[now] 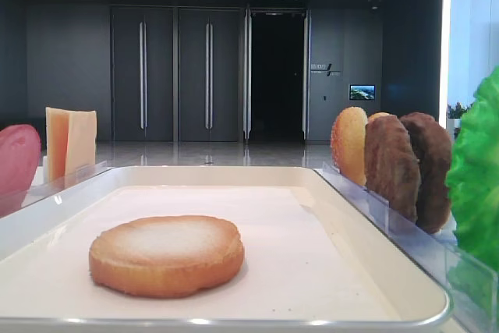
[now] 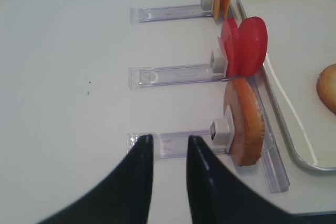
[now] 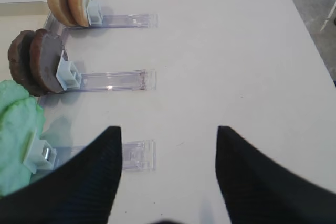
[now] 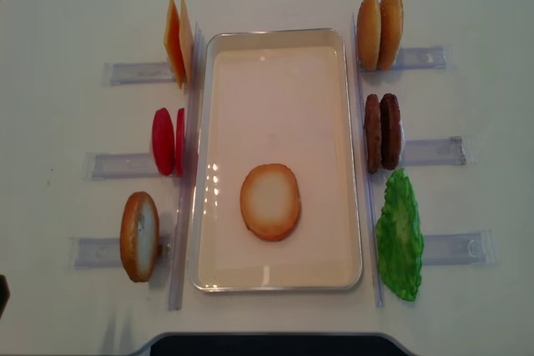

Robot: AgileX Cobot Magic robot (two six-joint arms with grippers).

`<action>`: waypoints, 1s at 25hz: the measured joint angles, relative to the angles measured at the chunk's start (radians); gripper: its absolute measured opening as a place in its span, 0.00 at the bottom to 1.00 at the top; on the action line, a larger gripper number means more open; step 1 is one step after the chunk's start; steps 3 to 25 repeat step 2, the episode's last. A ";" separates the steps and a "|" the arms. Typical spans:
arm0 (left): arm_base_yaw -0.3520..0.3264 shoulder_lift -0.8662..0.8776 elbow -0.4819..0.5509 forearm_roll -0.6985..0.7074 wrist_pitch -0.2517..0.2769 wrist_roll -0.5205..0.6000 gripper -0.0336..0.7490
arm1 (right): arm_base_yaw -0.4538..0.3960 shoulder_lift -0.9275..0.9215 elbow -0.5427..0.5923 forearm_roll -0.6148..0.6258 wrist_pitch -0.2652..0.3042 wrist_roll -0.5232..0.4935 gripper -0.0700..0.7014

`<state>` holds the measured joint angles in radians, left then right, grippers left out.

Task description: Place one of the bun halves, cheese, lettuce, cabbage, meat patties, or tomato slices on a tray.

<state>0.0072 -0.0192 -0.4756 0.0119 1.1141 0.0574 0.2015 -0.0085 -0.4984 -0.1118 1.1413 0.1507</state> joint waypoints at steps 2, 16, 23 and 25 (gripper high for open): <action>0.000 0.000 0.000 0.000 0.000 0.000 0.24 | 0.000 0.000 0.000 0.000 0.000 0.000 0.62; 0.000 0.000 0.000 0.000 0.000 0.000 0.24 | 0.000 0.000 0.000 0.000 0.000 0.000 0.62; 0.000 0.000 0.000 0.000 0.000 0.000 0.24 | 0.000 0.000 0.000 0.000 0.000 0.000 0.62; 0.000 0.000 0.000 0.000 0.000 0.000 0.24 | 0.000 0.000 0.000 0.000 0.000 0.000 0.62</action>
